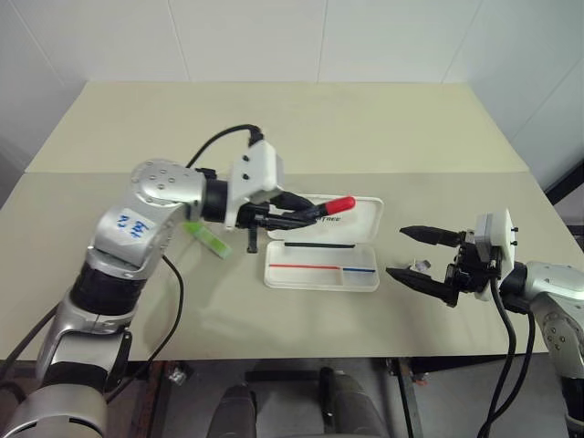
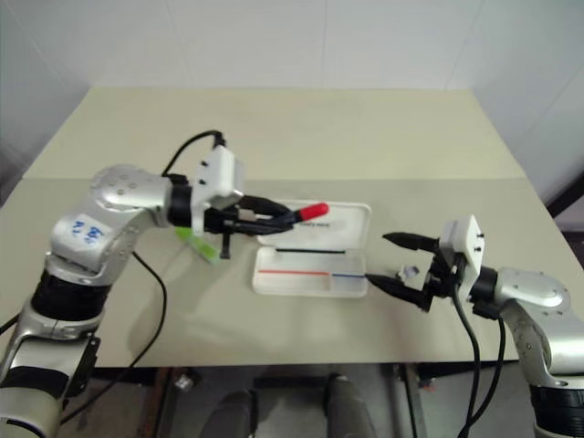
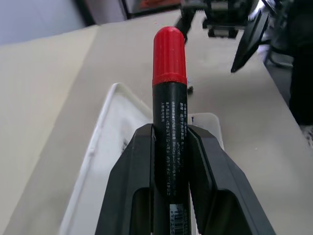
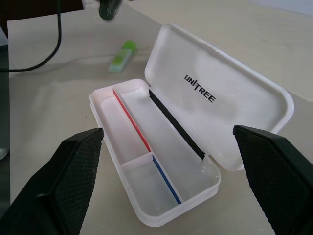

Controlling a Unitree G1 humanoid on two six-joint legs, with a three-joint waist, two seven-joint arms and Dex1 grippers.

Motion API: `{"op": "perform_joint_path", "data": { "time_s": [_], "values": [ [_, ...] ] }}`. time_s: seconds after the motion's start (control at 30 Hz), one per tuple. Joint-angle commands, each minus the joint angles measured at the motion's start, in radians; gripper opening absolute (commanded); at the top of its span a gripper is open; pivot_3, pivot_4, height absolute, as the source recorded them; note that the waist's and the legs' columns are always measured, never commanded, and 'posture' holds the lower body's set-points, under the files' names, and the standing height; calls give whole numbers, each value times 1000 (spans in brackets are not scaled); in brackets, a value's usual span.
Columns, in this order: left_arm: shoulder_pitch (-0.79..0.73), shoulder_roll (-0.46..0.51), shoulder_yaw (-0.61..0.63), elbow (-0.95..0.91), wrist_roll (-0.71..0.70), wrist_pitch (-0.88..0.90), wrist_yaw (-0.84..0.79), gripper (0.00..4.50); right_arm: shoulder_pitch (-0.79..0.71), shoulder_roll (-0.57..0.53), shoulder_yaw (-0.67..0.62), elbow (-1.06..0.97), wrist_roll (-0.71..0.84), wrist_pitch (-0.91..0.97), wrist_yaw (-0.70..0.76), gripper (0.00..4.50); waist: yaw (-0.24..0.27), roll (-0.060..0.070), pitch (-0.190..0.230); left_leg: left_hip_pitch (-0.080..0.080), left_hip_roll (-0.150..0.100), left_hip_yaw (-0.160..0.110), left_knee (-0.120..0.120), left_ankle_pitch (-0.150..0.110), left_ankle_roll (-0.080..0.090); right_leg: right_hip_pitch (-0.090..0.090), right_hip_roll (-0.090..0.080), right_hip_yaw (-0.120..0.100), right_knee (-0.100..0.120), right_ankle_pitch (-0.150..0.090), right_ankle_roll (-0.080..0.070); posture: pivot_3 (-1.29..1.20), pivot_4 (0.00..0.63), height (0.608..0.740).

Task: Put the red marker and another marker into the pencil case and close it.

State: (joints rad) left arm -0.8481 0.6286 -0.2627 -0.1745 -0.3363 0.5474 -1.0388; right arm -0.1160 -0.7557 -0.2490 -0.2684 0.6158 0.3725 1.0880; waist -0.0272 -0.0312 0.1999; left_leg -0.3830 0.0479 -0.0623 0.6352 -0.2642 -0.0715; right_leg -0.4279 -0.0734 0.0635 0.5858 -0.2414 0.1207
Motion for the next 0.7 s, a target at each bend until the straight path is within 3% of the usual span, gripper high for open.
{"op": "perform_joint_path", "data": {
  "time_s": [0.03,0.27,0.7],
  "values": [
    [-37,-24,-64,54,88,-66,-10,606,20,-1,-42,-47,20,-10,-22,4500,-2,0,0,0,0,0,0,0,0,0,0,0,0,0,0,0,150,740],
    [-115,-129,-165,249,242,-211,-5,606,36,2,-43,-57,21,-17,-45,4500,2,0,0,0,0,0,1,0,1,0,0,1,1,0,0,0,150,740],
    [-134,-258,-239,362,396,-282,-12,606,68,14,-49,-85,21,-22,-78,4500,0,0,0,0,0,0,1,0,1,0,1,3,1,0,1,0,150,740]
  ]
}}
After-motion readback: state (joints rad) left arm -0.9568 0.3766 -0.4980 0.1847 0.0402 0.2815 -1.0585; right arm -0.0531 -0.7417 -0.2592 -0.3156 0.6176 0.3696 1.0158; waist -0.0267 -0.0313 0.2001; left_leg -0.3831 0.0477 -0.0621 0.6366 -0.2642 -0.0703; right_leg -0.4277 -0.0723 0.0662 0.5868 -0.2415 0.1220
